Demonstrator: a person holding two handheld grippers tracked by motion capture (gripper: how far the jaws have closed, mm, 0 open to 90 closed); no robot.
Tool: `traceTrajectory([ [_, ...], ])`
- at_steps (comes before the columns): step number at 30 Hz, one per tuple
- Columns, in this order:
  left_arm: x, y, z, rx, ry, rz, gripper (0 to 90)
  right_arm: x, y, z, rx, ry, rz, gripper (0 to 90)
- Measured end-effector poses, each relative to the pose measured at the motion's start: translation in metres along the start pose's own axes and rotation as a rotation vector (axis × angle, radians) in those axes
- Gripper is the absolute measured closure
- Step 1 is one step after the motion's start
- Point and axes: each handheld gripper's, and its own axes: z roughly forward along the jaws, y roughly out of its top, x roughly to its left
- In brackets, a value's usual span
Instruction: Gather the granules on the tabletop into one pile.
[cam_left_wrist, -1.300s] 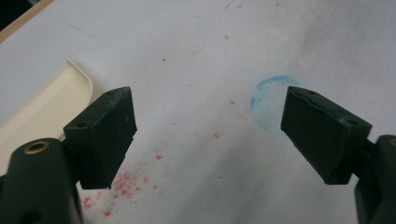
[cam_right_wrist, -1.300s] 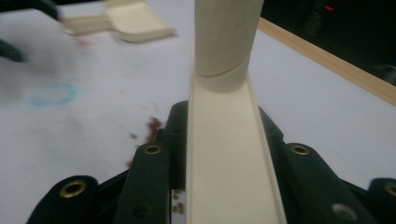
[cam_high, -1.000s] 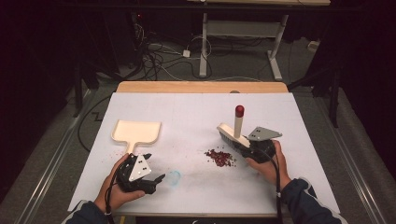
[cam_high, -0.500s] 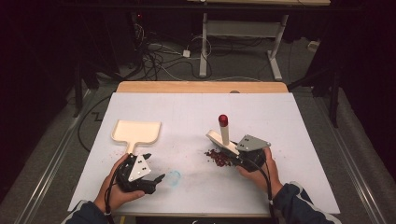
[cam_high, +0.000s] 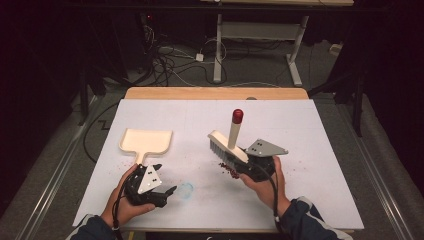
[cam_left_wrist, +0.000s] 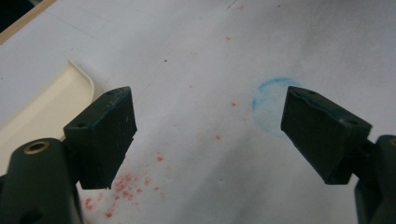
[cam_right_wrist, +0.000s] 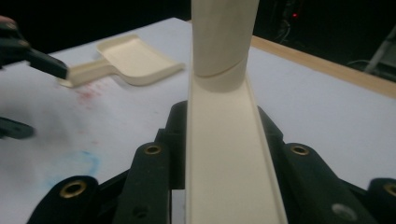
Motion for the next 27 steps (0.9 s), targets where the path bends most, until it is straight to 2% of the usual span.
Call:
traceTrajectory([
  [1, 0.000, 0.000, -0.001, 0.000, 0.000, 0.001, 17.2, 0.006, -0.001, 0.003, 0.004, 0.019, 0.012, 67.4],
  [3, 0.000, -0.001, -0.001, 0.001, 0.000, 0.002, 17.2, 0.016, -0.005, 0.010, 0.008, 0.020, 0.038, 67.4],
  [5, 0.000, 0.000, -0.002, 0.001, 0.001, 0.004, 17.2, 0.020, -0.012, 0.018, 0.023, 0.036, 0.085, 67.4],
  [7, -0.001, 0.000, -0.002, -0.004, -0.002, 0.004, 17.2, 0.023, -0.018, 0.024, 0.057, 0.024, 0.104, 67.4],
  [9, -0.001, 0.000, -0.003, -0.006, -0.001, 0.005, 17.2, 0.022, -0.024, 0.027, 0.087, 0.001, 0.105, 67.4],
  [12, -0.001, -0.001, -0.003, -0.007, -0.002, 0.005, 17.2, 0.012, -0.029, 0.024, 0.092, -0.038, 0.127, 67.4],
  [16, -0.002, 0.000, -0.002, -0.004, -0.005, 0.010, 17.2, -0.002, -0.033, 0.015, 0.097, -0.061, 0.150, 67.4],
  [22, -0.002, 0.000, -0.003, -0.007, -0.004, 0.010, 17.2, -0.010, -0.031, 0.001, 0.087, -0.056, 0.148, 67.4],
  [24, -0.001, 0.000, -0.003, -0.008, -0.002, 0.009, 17.2, -0.011, -0.029, -0.004, 0.068, -0.023, 0.135, 67.4],
  [27, 0.000, 0.000, -0.003, -0.011, 0.004, 0.002, 17.2, -0.011, -0.024, -0.014, 0.044, -0.011, 0.095, 67.4],
])
